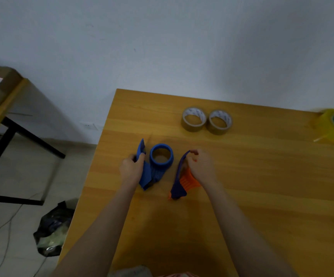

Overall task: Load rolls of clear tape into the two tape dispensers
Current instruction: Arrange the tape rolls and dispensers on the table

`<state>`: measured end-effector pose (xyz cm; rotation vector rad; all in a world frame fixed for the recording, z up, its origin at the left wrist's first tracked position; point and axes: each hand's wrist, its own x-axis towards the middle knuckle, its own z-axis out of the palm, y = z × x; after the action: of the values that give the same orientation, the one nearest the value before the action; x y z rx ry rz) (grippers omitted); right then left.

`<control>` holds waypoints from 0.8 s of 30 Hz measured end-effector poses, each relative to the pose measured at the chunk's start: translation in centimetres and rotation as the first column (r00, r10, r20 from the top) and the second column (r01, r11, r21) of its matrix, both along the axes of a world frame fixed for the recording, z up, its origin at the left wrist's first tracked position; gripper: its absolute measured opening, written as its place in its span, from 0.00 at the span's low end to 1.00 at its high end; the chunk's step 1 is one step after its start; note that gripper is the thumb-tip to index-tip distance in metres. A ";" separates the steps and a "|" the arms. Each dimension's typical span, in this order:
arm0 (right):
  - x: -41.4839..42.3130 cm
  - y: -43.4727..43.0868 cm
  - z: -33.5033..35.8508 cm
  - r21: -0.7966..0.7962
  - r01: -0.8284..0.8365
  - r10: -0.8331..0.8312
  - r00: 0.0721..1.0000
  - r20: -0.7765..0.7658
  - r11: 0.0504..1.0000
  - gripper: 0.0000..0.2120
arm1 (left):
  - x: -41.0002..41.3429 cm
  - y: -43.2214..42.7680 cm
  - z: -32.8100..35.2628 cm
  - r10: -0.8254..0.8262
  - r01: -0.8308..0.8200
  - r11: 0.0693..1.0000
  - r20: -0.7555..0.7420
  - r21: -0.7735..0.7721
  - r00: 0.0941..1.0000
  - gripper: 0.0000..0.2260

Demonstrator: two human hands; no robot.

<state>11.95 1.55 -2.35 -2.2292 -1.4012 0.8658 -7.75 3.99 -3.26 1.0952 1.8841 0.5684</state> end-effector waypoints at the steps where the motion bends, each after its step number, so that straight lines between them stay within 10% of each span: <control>1: 0.1 -0.3 -0.2 -0.031 -0.004 0.005 1.000 0.012 1.000 0.15 | -0.1 0.1 -0.1 -0.013 0.013 1.000 -0.012 -0.006 1.000 0.16; 5: 1.1 -1.4 0.1 -0.054 0.039 -0.043 0.997 -0.065 0.998 0.17 | 0.5 -0.1 0.2 0.035 -0.001 0.978 -0.159 0.208 0.987 0.25; 9: 1.8 -1.5 0.6 -0.126 -0.019 0.013 0.999 -0.051 0.992 0.17 | 2.5 0.0 1.8 -0.161 0.400 0.734 -0.432 0.549 0.888 0.21; 19: 0.5 -1.9 1.2 -0.167 -0.098 0.083 0.992 -0.094 0.981 0.15 | 2.1 -2.0 -1.2 -0.466 0.760 0.623 -0.693 0.184 0.550 0.16; 24: 0.3 -1.9 1.3 -0.189 -0.119 0.105 0.991 -0.083 0.975 0.17 | 2.3 -2.1 -0.5 -0.452 0.732 0.648 -0.667 0.210 0.592 0.15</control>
<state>12.28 -0.34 -1.03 -2.2493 -1.4762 1.1557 -5.44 1.91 -3.78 2.3542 1.6609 0.2926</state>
